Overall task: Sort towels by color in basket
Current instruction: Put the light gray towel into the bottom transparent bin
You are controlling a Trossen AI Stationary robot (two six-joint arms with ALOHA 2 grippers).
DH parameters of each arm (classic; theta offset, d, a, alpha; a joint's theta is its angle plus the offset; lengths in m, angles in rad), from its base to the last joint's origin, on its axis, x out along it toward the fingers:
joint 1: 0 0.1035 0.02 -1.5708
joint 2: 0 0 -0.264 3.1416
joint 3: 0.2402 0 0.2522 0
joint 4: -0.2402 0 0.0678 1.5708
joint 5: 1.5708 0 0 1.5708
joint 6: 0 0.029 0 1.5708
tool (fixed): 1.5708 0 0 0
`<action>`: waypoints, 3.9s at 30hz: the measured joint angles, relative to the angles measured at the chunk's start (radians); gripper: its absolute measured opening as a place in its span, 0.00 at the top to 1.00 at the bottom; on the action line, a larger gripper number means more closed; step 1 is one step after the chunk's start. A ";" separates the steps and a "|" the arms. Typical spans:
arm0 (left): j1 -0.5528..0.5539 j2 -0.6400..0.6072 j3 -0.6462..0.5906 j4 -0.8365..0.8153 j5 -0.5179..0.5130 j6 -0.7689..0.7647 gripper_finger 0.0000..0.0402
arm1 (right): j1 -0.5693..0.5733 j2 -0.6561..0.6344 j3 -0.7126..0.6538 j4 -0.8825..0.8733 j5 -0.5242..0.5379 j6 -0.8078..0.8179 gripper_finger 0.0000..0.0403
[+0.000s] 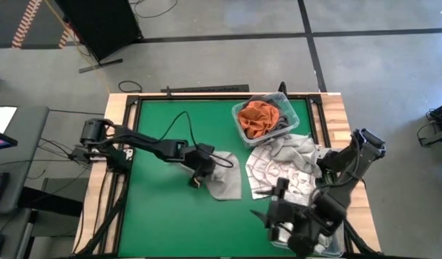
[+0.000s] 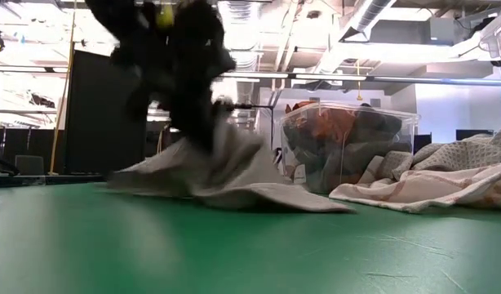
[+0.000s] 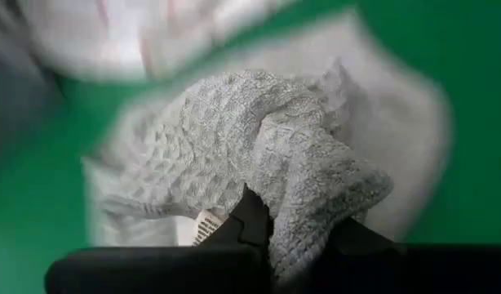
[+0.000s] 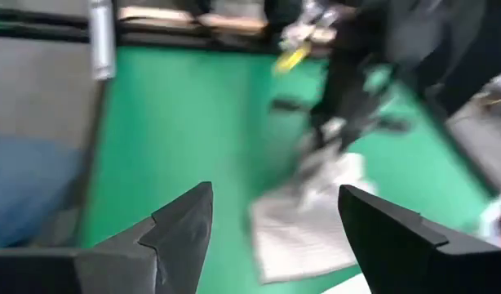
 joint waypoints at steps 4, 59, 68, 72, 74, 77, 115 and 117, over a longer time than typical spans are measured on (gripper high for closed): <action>-0.031 -0.058 0.076 -0.006 0.016 0.027 0.93 | 0.077 0.000 0.000 -0.004 -0.062 0.090 0.27; -0.189 0.581 1.040 0.189 0.234 0.146 0.93 | 0.515 0.000 -0.009 -0.692 -0.553 1.297 0.27; -0.189 0.650 1.042 0.226 0.230 0.177 0.93 | 0.508 0.000 -0.008 -0.690 -0.552 1.301 0.27; -0.189 0.680 1.041 0.248 0.225 0.177 0.83 | 0.495 0.000 -0.008 -0.689 -0.527 1.286 0.27; -0.190 0.682 1.041 0.246 0.218 0.180 0.76 | 0.489 0.000 -0.008 -0.691 -0.482 1.262 0.27; -0.191 0.678 1.041 0.250 0.216 0.183 0.65 | 0.479 0.000 -0.008 -0.690 -0.429 1.223 0.27; -0.183 0.677 1.074 0.184 0.203 0.156 0.40 | 0.203 0.014 -0.008 -0.436 -0.157 0.640 0.27; -0.183 0.677 1.074 0.183 0.203 0.156 0.40 | 0.197 0.034 -0.008 -0.456 -0.188 0.639 0.27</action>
